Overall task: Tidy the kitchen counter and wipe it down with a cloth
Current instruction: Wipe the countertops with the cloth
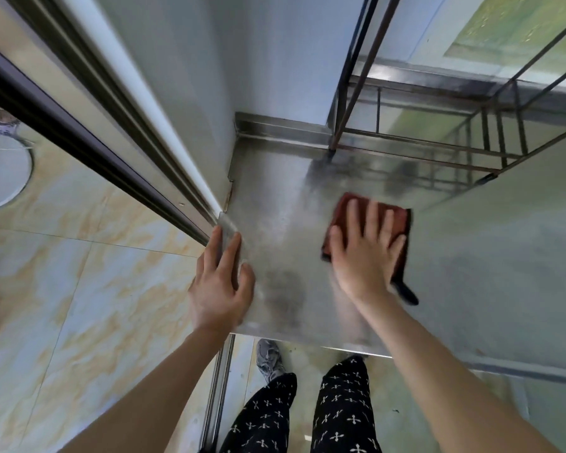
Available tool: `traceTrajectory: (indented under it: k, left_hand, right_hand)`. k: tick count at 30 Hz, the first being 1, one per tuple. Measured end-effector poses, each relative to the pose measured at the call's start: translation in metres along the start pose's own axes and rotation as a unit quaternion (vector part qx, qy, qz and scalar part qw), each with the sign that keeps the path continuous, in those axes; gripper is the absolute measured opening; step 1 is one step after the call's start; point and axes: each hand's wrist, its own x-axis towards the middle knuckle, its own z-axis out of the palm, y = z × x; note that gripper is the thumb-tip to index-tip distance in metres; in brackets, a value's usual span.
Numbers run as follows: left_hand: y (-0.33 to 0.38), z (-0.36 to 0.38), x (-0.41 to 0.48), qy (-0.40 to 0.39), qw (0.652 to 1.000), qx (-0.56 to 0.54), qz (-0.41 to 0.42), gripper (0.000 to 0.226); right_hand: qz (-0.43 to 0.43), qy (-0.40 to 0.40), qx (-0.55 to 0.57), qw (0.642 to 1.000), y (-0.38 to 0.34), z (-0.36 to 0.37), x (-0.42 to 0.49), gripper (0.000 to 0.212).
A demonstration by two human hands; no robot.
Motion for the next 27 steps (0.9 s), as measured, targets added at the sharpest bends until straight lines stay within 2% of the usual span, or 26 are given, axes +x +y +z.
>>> traceTrajectory:
  k: [3,5,8,11,13,15,18,20,22,24,27]
  left_hand:
    - [-0.002,0.0,0.0,-0.018,1.0,0.001,-0.005,0.059]
    - [-0.002,-0.001,-0.001,-0.022,1.0,0.022,0.003,0.059]
    - [0.001,-0.003,-0.011,-0.029,0.994,0.099,0.046,0.059]
    - [0.009,0.003,-0.037,-0.049,0.984,0.116,0.128,0.048]
    - [0.015,0.009,-0.053,-0.055,0.985,0.094,0.138,0.045]
    - [0.018,0.016,-0.061,-0.058,0.988,0.079,0.123,0.045]
    - [0.017,0.025,-0.066,-0.055,0.988,0.091,0.116,0.046]
    - [0.018,0.026,-0.066,-0.059,0.987,0.094,0.119,0.047]
    - [0.025,0.028,-0.063,-0.067,0.985,0.089,0.129,0.049]
    - [0.036,0.031,-0.061,-0.078,0.984,0.081,0.14,0.051]
    - [0.057,0.041,-0.063,-0.094,0.98,0.069,0.159,0.052]
  right_hand:
    - [-0.191,-0.028,-0.047,0.98,-0.018,0.013,-0.049,0.06]
    - [-0.237,-0.046,-0.069,0.968,-0.002,0.012,-0.059,0.06]
    - [-0.178,-0.034,-0.087,0.98,0.044,0.007,-0.06,0.064]
    - [-0.011,-0.022,-0.039,0.999,0.066,0.009,-0.081,0.067]
    - [0.062,-0.01,-0.008,0.998,0.045,0.015,-0.103,0.067]
    - [0.01,-0.013,-0.002,1.0,0.018,0.019,-0.126,0.063]
    - [-0.148,-0.035,-0.032,0.988,0.02,0.021,-0.139,0.061]
    - [-0.172,-0.023,-0.04,0.984,0.047,0.019,-0.131,0.062]
    - [-0.117,-0.02,-0.054,0.991,0.075,0.015,-0.122,0.063]
    - [-0.021,-0.026,-0.036,0.999,0.094,0.01,-0.114,0.065]
    - [0.103,-0.021,0.008,0.994,0.088,0.011,-0.114,0.066]
